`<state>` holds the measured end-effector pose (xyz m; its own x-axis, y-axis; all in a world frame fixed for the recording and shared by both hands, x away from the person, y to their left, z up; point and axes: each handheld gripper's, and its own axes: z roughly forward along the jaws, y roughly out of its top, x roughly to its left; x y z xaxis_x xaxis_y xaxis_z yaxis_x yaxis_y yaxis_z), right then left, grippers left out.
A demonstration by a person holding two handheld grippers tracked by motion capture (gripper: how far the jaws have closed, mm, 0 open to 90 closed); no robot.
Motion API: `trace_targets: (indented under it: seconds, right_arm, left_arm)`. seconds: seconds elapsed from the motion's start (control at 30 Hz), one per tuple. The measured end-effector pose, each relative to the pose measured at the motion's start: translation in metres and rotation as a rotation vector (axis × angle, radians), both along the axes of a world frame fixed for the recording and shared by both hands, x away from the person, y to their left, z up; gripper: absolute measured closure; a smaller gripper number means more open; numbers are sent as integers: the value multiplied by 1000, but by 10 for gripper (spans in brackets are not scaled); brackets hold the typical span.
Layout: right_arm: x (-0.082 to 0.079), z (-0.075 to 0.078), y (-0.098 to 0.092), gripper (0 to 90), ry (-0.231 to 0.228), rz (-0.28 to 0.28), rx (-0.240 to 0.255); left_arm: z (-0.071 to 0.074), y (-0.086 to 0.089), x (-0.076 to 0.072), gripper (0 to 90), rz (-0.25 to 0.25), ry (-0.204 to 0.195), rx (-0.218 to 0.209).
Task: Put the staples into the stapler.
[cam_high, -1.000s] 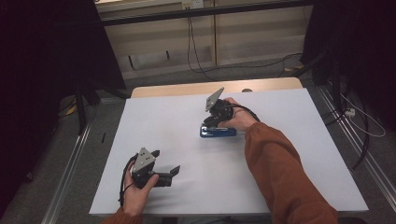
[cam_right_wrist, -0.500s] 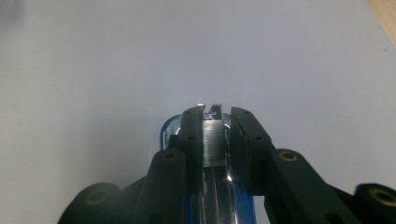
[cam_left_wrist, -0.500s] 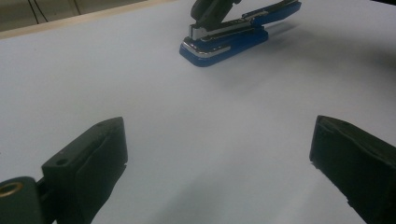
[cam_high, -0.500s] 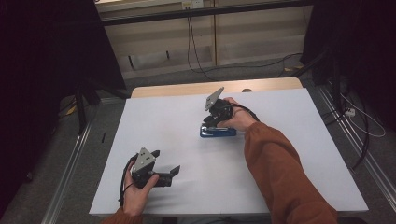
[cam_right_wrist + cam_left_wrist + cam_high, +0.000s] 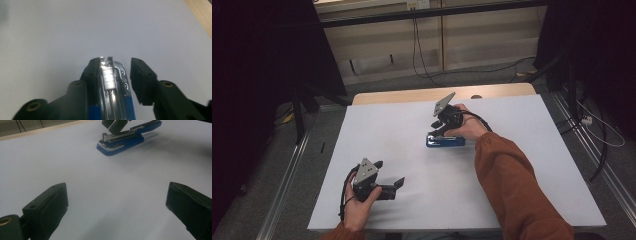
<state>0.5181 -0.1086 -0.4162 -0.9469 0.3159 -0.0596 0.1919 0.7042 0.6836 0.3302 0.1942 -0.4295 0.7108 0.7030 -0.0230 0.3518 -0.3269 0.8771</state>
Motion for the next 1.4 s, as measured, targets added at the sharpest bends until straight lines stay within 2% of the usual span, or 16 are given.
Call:
trace_targets:
  seconds: [0.3,0.47,0.53,0.67,0.93,1.03,1.1,1.2,1.3,1.4]
  right_arm:
    - [-6,-6,-8,359,27,-106,53]
    - [-9,-6,-16,270,53,-204,124]
    - [-11,-6,-18,221,47,-225,121]
    - [-16,-5,-24,143,47,-290,156]
    - [-26,-6,-36,89,21,-351,196]
    - [-29,-6,-40,56,1,-438,214]
    - [-31,-4,-42,58,0,-484,250]
    - [-34,-4,-46,57,-27,-524,247]
    - [-40,-5,-51,52,-38,-570,285]
    - [-47,-5,-56,52,-59,-583,290]
  left_arm:
    - [0,1,0,43,2,1,2]
    - [0,1,0,43,-1,4,0]
    - [1,1,0,44,0,3,-1]
    - [0,1,1,43,3,3,2]
    - [0,1,1,43,6,3,1]
    - [0,1,1,43,10,2,2]
    - [0,1,1,43,10,1,4]
    - [0,3,1,43,12,-2,5]
    - [0,3,1,43,16,5,-6]
    - [-1,3,2,43,11,9,-5]
